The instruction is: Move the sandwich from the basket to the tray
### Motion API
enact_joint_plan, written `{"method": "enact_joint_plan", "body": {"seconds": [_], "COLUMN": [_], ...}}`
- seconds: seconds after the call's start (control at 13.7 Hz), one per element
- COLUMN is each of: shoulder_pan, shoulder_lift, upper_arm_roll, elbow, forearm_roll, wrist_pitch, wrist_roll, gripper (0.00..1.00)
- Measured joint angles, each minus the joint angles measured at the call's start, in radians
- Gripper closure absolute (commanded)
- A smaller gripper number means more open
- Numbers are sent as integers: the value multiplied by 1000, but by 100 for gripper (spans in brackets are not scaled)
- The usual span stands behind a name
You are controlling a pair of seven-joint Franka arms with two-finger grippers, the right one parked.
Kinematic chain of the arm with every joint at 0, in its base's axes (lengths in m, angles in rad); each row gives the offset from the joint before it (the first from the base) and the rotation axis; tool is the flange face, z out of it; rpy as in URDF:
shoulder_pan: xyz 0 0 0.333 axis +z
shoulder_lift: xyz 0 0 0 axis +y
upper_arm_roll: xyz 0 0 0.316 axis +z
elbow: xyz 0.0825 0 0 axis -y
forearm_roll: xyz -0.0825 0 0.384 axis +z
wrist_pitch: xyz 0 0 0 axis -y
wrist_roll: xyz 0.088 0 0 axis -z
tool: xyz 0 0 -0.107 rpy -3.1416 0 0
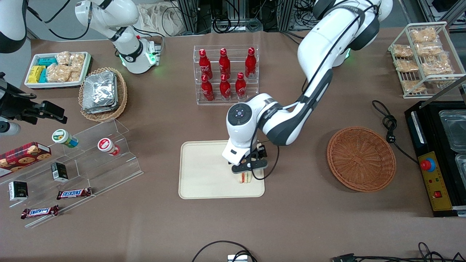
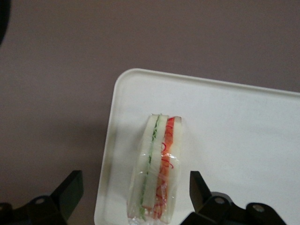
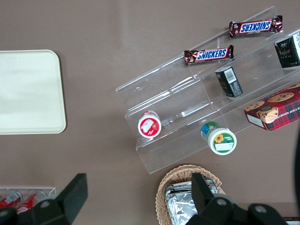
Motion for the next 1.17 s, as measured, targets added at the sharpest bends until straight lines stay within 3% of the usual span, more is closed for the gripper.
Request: {"method": "enact_joint_plan", "body": {"seconds": [0.66, 1.17], "shoulder_pan": [178, 310], "shoulder_lift": [-203, -335], "upper_arm_roll": [4, 4], "elbow": [2, 3], "forearm_roll": [-10, -164], "wrist_pitch": [-205, -365], "wrist_roll": [51, 313], "gripper": [0, 0]}}
